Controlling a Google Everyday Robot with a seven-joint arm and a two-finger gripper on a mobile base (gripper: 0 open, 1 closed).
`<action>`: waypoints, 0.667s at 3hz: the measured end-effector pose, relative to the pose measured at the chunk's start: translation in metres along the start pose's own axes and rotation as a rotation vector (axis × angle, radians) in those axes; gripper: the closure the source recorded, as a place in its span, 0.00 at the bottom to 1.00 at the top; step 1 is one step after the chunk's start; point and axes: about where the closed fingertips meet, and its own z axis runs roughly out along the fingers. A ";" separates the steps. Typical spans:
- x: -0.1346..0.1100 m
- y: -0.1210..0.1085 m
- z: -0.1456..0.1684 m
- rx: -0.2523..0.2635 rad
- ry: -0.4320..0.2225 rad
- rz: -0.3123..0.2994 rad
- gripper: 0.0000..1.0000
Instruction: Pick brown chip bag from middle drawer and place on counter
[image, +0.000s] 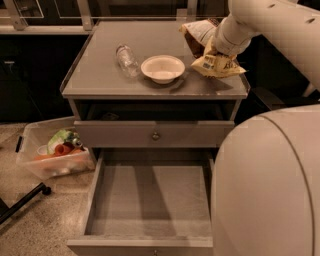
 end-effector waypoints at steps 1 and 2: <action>0.001 0.000 0.007 -0.005 0.000 -0.005 0.81; 0.001 0.001 0.010 -0.018 -0.006 -0.017 0.58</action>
Offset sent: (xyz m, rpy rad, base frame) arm 0.0072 0.0014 -0.0065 0.0045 -0.0296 0.0399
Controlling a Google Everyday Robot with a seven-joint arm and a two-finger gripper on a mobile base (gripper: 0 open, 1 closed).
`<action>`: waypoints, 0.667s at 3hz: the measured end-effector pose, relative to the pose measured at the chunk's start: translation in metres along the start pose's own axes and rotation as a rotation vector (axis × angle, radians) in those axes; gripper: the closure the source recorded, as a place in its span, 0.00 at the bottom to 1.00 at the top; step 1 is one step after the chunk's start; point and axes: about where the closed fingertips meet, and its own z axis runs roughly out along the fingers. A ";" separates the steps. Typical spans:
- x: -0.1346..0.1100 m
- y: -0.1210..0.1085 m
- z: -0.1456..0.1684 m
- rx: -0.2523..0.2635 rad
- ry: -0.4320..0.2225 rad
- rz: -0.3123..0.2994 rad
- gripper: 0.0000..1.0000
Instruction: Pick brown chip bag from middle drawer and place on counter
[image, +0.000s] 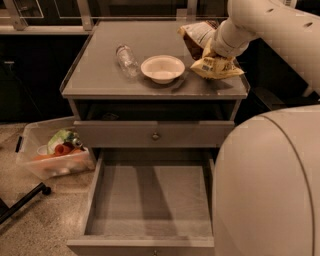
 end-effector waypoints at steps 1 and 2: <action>0.000 0.000 0.000 0.000 0.000 0.000 0.35; 0.000 0.000 0.000 0.000 0.000 0.000 0.11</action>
Offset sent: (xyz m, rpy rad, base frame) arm 0.0000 0.0000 0.0000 0.0000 0.0000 0.0000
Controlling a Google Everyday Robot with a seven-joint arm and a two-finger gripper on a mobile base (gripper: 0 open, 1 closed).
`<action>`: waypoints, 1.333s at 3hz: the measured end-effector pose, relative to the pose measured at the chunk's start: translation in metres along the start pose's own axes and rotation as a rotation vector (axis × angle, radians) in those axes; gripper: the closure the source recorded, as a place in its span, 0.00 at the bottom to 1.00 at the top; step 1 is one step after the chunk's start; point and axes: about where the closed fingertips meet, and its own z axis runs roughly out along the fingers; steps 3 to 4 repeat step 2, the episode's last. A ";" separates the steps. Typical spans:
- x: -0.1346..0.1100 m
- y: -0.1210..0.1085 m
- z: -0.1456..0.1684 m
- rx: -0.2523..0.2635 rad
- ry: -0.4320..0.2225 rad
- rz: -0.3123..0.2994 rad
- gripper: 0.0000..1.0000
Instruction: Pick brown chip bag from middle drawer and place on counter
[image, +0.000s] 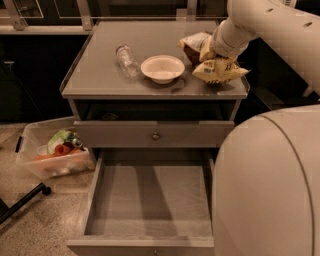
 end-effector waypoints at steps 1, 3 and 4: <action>0.000 0.000 0.000 0.000 0.000 0.000 0.00; 0.000 0.000 0.000 0.000 0.000 0.000 0.00; 0.000 0.000 0.000 0.000 0.000 0.000 0.00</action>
Offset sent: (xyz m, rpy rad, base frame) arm 0.0000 0.0000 0.0000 0.0000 0.0000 0.0000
